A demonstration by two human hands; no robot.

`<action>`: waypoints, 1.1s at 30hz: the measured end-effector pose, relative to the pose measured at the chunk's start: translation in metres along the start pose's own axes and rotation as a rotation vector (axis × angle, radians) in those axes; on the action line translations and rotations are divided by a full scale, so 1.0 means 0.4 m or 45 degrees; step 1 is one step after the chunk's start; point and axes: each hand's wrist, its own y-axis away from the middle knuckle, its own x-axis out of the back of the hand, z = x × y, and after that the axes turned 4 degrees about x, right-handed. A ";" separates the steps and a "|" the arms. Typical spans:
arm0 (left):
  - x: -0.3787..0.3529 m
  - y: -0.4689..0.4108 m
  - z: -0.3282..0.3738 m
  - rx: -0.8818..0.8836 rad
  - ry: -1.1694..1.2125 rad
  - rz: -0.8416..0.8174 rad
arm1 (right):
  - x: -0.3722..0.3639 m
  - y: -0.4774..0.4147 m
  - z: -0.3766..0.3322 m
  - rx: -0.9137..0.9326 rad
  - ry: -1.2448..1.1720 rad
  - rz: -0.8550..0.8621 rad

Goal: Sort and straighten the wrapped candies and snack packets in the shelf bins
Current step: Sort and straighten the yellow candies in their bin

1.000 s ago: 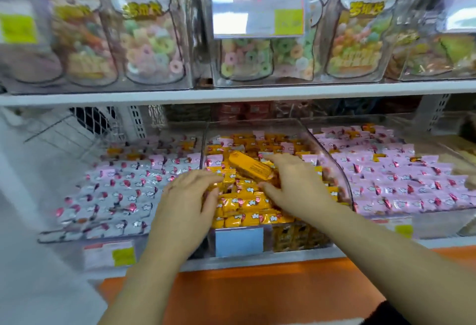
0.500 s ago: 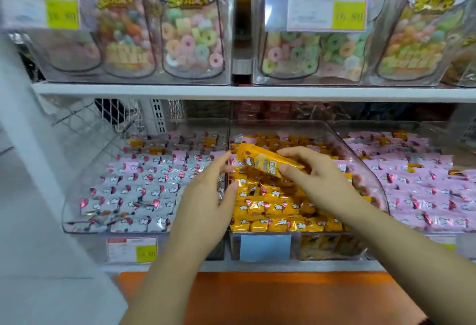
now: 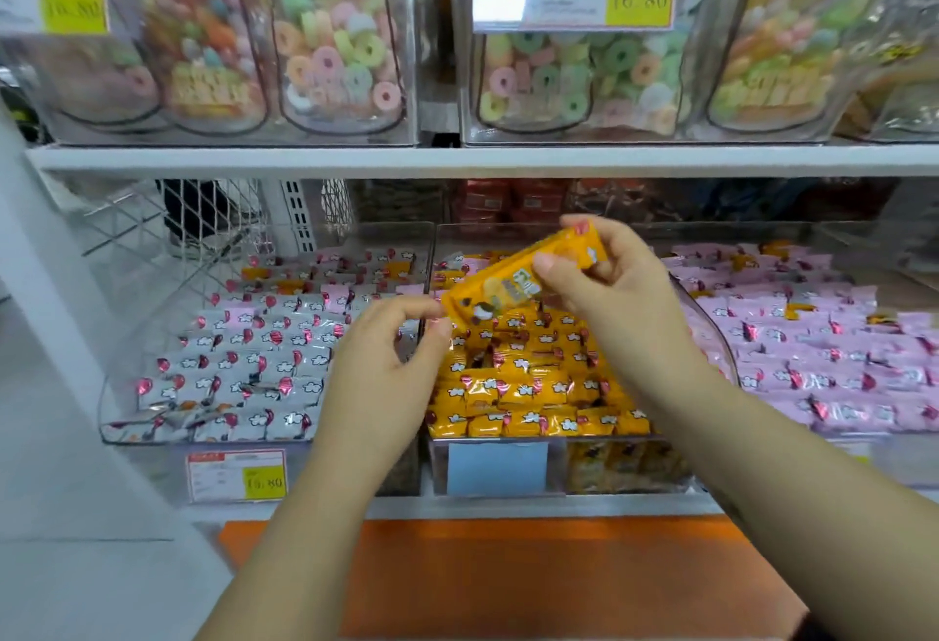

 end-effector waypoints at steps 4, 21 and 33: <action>-0.010 -0.005 -0.034 -0.037 -0.662 -0.071 | -0.004 -0.017 0.022 0.092 0.236 0.016; 0.003 0.000 -0.041 -0.118 -0.816 -0.136 | -0.065 -0.040 0.040 0.469 0.930 -0.537; 0.007 0.002 -0.041 -0.098 -0.708 -0.125 | -0.069 -0.031 0.056 0.384 1.014 -0.641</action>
